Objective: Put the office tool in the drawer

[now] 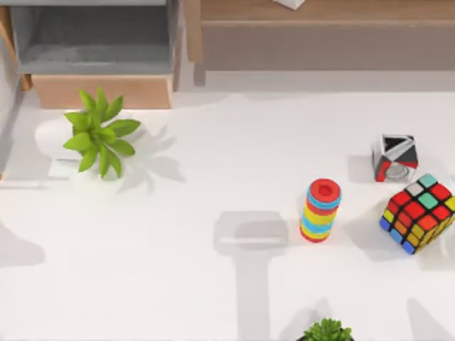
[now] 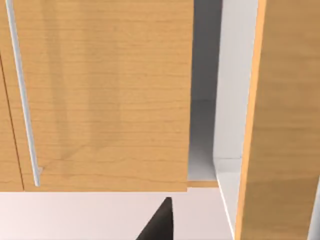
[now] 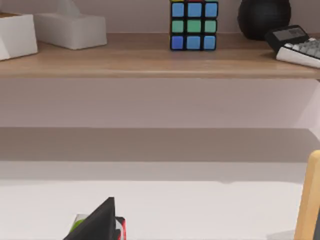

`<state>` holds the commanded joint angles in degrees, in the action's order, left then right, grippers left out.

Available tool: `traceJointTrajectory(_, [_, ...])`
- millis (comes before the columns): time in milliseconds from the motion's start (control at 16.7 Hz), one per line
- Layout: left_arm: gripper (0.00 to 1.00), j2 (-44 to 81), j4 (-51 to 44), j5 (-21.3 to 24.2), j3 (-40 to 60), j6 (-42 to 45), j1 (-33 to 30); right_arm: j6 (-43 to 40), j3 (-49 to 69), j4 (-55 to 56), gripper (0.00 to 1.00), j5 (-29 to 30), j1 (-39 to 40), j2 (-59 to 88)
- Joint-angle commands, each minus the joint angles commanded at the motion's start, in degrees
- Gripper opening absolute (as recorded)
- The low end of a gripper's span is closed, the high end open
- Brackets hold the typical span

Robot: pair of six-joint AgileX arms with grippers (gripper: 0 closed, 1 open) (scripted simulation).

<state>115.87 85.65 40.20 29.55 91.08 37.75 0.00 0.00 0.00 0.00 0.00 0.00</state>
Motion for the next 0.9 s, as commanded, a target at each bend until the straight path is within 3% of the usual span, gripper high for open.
traceJointTrajectory(360, [0.02, 0.0, 0.0, 0.0, 0.0, 0.0, 0.0, 0.0, 0.0, 0.0, 1.00, 0.0, 0.0, 0.0])
traceJointTrajectory(900, [0.00, 0.6, -0.5, 0.0, -0.1, -0.2, 0.1, 0.0, 0.0, 0.0, 1.00, 0.0, 0.0, 0.0])
